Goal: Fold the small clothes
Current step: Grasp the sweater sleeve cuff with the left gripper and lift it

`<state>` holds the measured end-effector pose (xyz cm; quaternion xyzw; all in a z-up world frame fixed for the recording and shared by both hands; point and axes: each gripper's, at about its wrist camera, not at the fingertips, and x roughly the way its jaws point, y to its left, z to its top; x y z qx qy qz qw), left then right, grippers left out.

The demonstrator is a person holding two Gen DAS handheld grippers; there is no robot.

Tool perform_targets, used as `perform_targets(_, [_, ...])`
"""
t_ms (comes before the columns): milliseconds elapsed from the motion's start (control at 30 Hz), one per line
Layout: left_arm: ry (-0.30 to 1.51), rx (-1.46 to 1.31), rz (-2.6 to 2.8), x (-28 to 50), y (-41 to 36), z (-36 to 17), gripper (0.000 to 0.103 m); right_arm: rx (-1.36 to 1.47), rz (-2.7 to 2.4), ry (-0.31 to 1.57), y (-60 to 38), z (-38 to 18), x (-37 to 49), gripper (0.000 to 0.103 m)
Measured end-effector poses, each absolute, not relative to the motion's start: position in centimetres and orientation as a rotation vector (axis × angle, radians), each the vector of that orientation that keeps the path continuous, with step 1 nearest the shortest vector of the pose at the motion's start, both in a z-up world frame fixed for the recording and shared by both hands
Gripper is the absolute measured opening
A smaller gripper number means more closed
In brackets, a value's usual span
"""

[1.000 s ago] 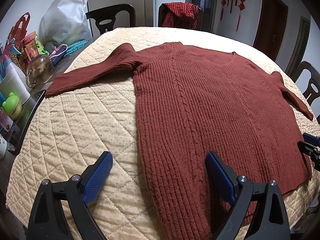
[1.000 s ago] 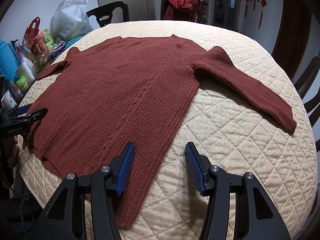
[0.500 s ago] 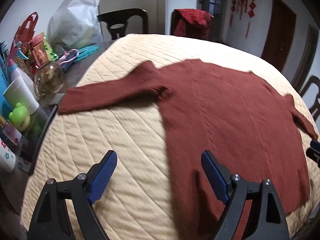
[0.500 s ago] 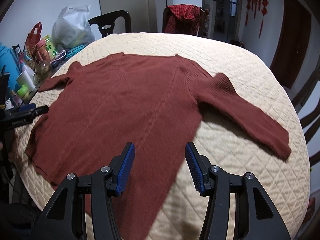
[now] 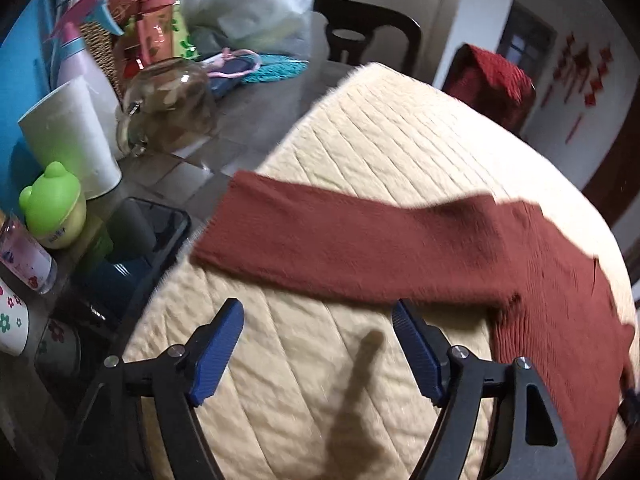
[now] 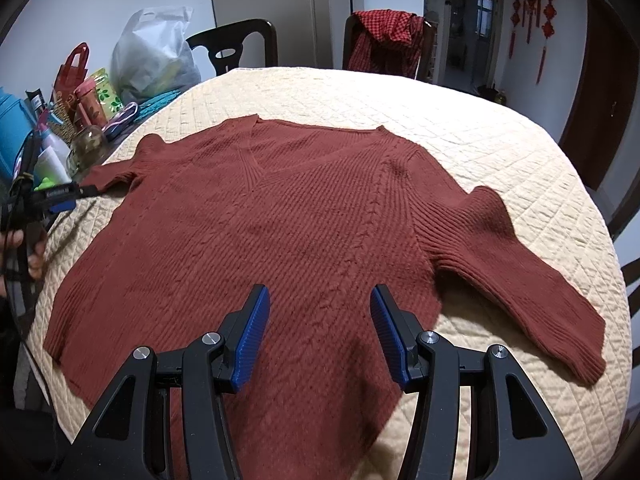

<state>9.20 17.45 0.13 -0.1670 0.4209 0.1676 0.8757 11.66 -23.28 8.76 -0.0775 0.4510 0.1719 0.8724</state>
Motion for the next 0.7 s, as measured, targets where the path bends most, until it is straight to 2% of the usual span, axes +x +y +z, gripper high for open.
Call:
perform_targets(167, [0.858,-0.414,0.373,10.2,18.7,-0.2,0.078,-0.153,0.362,0.959,-23.2,8.3,12.3,0.053])
perform_targets(200, [0.858,-0.401,0.392,10.5,18.6,-0.3,0.074,-0.151,0.363,0.959,-23.2,8.3,12.3,0.053])
perform_targets(233, [0.852,-0.370,0.418,10.6,18.4,-0.2,0.063,-0.149,0.363,0.957,-23.3,8.3,12.3,0.053])
perform_targets(267, [0.858,-0.329,0.447,11.1,18.2,-0.3,0.057,-0.147,0.364,0.955,-23.4,8.3,12.4,0.053])
perform_targets(300, [0.857,-0.293,0.462,11.5,18.0,-0.3,0.042,-0.145,0.365,0.955,-23.5,8.4,12.4,0.053])
perform_targets(333, [0.848,-0.293,0.443,11.6,18.0,-0.1,0.022,-0.145,0.366,0.955,-23.5,8.4,12.4,0.053])
perform_targets(367, [0.845,-0.305,0.414,11.9,18.0,0.0,0.015,-0.145,0.367,0.954,-23.6,8.4,12.4,0.053])
perform_targets(433, [0.834,-0.291,0.397,12.3,17.7,0.7,0.011,-0.147,0.374,0.951,-23.7,8.6,12.3,0.053])
perform_targets(700, [0.650,-0.199,0.077,12.8,9.5,8.5,0.011,-0.135,0.370,0.925,-24.6,9.4,12.1,0.053])
